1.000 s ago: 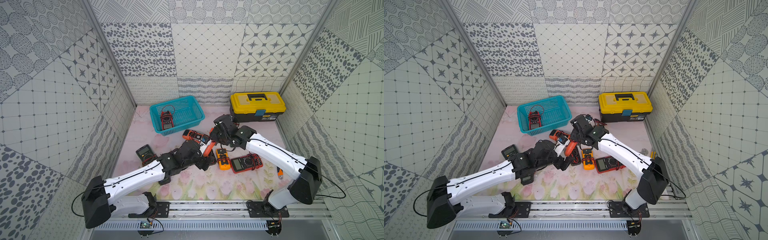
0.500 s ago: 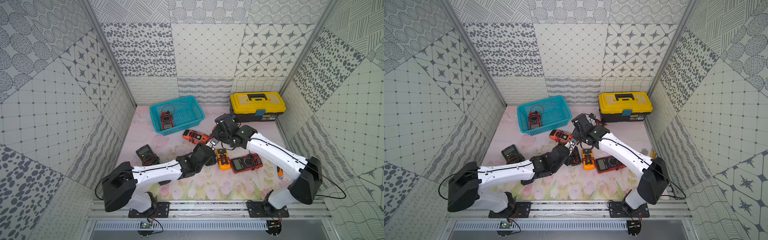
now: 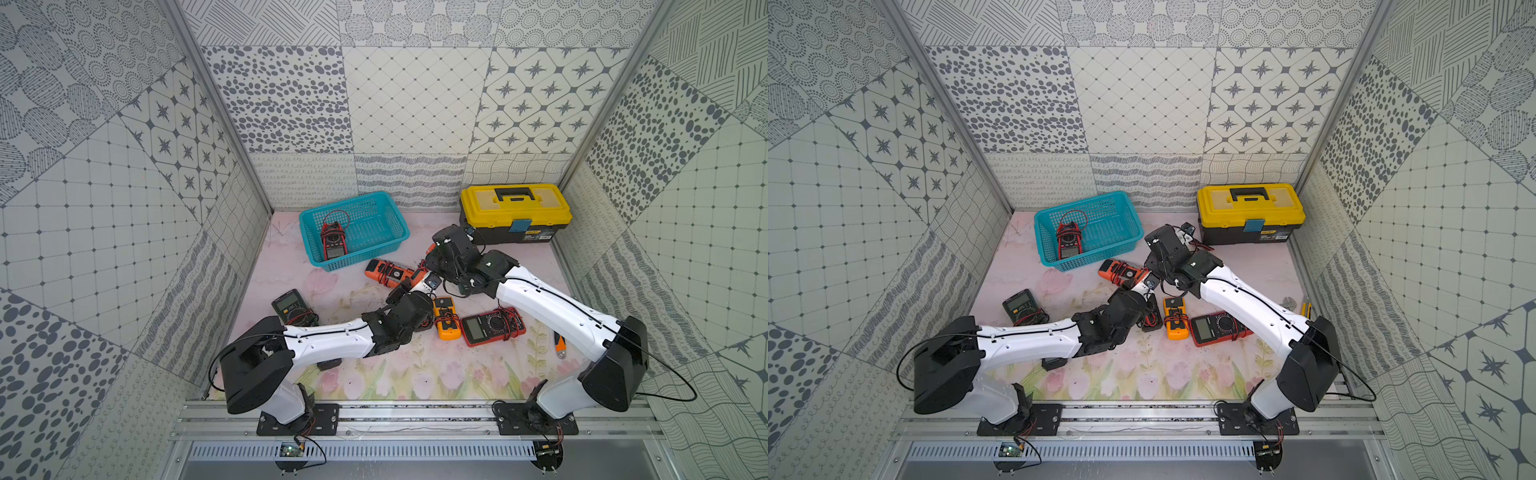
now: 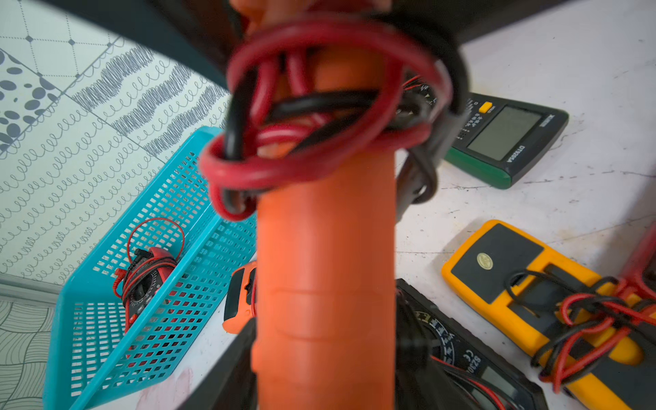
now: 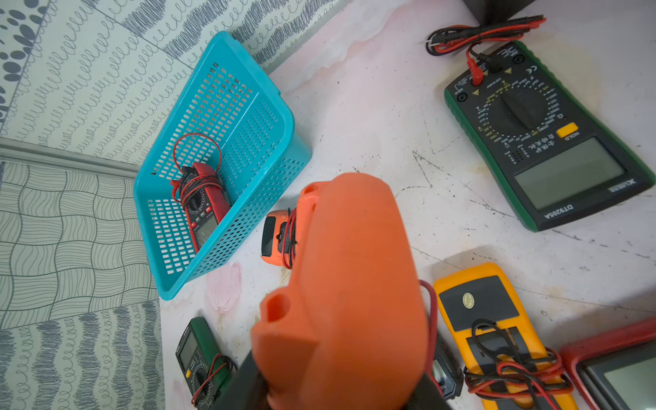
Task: Put the multimeter into the basket
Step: Pick up the multimeter from the center of the board.
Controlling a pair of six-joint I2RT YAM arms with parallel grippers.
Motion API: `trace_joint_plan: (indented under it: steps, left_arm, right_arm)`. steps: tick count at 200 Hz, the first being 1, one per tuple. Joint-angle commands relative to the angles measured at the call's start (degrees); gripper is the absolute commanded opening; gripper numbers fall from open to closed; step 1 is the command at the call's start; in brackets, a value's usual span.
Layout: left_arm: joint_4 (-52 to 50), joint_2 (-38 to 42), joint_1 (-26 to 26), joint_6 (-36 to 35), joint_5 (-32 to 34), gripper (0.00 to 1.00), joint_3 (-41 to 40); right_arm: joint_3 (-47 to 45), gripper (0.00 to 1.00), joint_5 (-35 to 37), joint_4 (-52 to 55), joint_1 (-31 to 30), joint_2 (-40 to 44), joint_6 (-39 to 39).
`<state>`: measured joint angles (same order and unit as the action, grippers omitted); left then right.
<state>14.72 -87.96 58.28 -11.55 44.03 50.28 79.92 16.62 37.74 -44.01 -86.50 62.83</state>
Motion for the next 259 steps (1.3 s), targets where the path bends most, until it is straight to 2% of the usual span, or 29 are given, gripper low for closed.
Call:
trace_joint_plan:
  steps: [1, 29, 100, 149, 188, 200, 221, 237, 250, 259]
  left_arm:
    - [21.1, 0.9, -0.1, -5.9, 0.1, 0.75, -1.5]
    - [28.2, 3.5, -0.3, -6.1, -3.2, 0.83, -5.3]
    - [36.6, 7.1, -0.8, -6.7, -2.0, 0.82, -9.7]
    - [30.9, 7.8, -1.7, -6.0, -3.0, 0.79, -9.4]
    - [23.4, 6.5, -5.3, 0.2, -3.1, 0.78, -7.9]
    - [22.7, 6.3, -6.6, 1.2, -4.1, 0.72, -7.4]
    - [21.1, 6.0, -7.6, 1.2, -6.5, 0.53, -5.7]
    - [19.6, 5.1, -7.8, 0.1, -7.6, 0.34, -4.0]
    - [19.1, 4.8, -7.8, 0.1, -7.8, 0.14, -3.4]
    - [19.0, 4.9, -7.8, 0.6, -8.1, 0.05, -3.4]
  right_arm:
    - [0.4, 0.00, -4.3, -2.4, -2.0, 1.9, 0.3]
    - [-0.1, 0.00, -4.3, -3.0, -1.9, 2.6, 0.6]
    - [-2.3, 0.00, -3.4, -3.5, -1.9, 4.9, 1.9]
    - [-2.5, 0.00, -4.3, -4.7, -1.9, 5.7, 2.0]
    - [-2.6, 0.00, -5.7, -6.0, -1.9, 6.0, 1.9]
    - [-2.4, 0.00, -6.2, -6.0, -2.0, 6.0, 1.7]
    - [-2.4, 0.00, -6.2, -5.6, -2.0, 6.0, 1.5]
    - [-2.7, 0.00, -6.1, -5.7, -2.0, 6.0, 1.6]
    - [-2.8, 0.00, -6.0, -5.7, -2.0, 5.9, 1.4]
    - [-2.8, 0.00, -5.8, -5.7, -2.0, 5.9, 1.2]
